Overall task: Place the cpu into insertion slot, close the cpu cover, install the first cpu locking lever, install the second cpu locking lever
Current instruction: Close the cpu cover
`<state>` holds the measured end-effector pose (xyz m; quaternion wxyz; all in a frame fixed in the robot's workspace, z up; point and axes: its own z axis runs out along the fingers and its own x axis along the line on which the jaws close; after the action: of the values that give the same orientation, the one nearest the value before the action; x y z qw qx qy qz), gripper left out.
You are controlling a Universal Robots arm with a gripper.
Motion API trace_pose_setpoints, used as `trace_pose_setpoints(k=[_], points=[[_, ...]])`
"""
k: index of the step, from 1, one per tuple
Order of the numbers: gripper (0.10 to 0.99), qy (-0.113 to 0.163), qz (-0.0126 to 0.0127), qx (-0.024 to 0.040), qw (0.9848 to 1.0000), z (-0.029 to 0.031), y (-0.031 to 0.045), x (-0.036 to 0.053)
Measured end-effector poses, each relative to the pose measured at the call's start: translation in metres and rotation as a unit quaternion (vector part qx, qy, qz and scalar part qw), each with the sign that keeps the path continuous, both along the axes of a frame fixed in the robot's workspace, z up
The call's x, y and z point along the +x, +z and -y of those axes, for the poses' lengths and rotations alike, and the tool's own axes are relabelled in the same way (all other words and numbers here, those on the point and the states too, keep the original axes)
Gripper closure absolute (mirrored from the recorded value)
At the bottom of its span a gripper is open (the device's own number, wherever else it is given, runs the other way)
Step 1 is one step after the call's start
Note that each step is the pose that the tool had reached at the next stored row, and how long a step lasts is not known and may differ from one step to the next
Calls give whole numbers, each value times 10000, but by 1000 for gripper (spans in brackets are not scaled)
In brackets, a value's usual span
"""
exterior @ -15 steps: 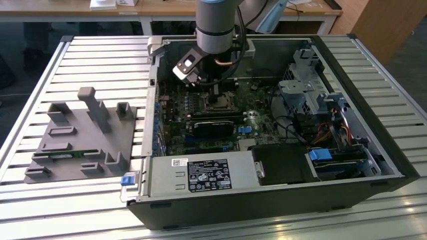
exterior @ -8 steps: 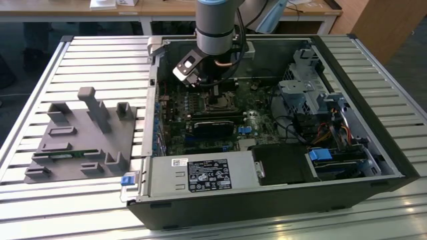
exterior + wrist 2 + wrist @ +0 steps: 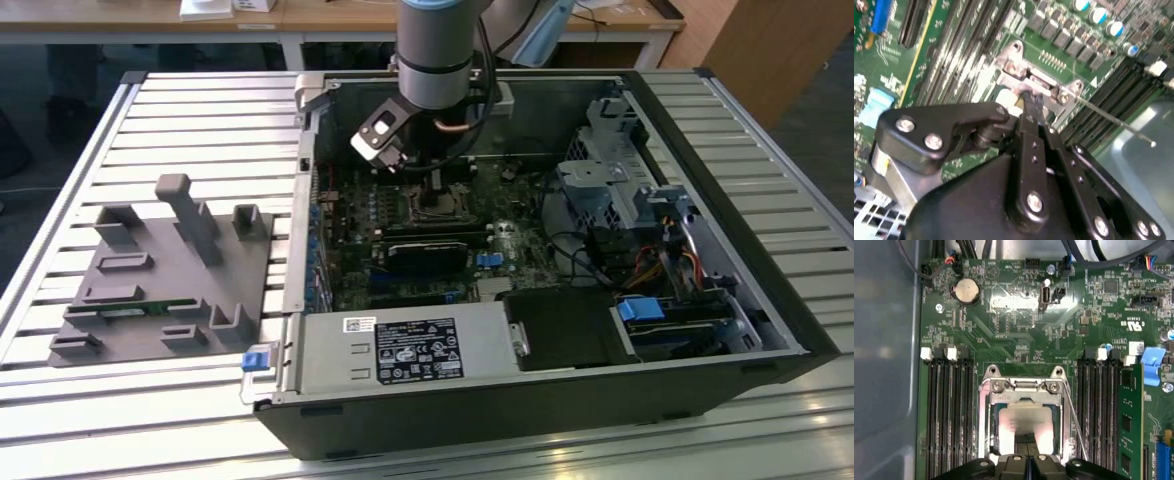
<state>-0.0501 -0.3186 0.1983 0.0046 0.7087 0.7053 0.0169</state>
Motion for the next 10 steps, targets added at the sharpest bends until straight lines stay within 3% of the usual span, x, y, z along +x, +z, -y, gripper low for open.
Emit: trace_pose_setpoints(k=[3, 6, 10], points=[[980, 0, 8, 20, 10000, -6, 20, 5], [980, 0, 0, 9, 10000, -4, 112, 4], [980, 0, 0, 9, 10000, -4, 119, 12]])
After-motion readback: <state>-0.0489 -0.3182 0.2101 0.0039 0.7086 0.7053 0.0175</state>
